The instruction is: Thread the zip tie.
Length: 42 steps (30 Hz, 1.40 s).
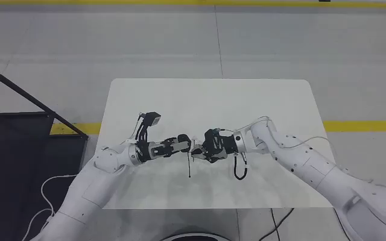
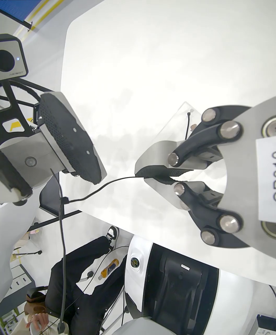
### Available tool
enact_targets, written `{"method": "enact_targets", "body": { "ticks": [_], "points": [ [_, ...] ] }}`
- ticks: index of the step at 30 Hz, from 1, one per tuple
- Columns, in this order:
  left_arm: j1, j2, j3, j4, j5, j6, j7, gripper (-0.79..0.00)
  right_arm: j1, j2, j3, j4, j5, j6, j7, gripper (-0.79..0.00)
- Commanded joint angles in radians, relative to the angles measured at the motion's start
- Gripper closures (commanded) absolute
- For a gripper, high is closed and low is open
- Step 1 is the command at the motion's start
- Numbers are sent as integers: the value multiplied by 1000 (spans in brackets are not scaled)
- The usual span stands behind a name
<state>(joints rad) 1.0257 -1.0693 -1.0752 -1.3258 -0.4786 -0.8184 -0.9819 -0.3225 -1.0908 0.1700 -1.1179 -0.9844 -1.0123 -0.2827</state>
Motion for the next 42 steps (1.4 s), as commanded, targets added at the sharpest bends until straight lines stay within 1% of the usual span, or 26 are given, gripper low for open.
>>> {"method": "enact_targets", "body": {
  "ticks": [1,4,12,18,19,21,23,29,32,34,38,42],
  "points": [
    [-1,-1,1,0,1,0,-2,-289,0,-1,0,1,1,0,1,0],
    [-2,-1,1,0,4,-1,-2,-265,0,-2,0,3,3,0,1,0],
    [0,-2,0,3,7,-6,0,-240,0,-2,0,12,10,0,-4,0],
    [0,-3,-2,5,3,-12,-5,-200,-2,-2,0,16,19,0,-2,0],
    [0,-3,-2,4,2,-14,-4,-172,-2,-3,0,16,21,0,0,0],
    [0,-3,-2,4,4,-16,-4,-74,-1,-3,0,16,24,0,4,0],
    [0,-3,-2,4,4,-16,-4,-3,-1,-3,0,16,27,0,6,0],
    [0,-3,-3,5,10,-19,-1,0,-1,-3,0,16,36,0,14,0],
    [2,-4,-11,10,23,-32,22,0,-1,-2,0,15,37,0,15,0],
    [0,-3,-21,20,65,-32,49,0,-1,0,0,11,31,0,9,0],
    [5,-6,-24,16,151,-23,114,0,-3,8,0,1,4,0,-23,0],
    [10,-7,-28,15,173,-24,153,0,-8,19,0,-15,-47,0,-85,0]
  ]
}}
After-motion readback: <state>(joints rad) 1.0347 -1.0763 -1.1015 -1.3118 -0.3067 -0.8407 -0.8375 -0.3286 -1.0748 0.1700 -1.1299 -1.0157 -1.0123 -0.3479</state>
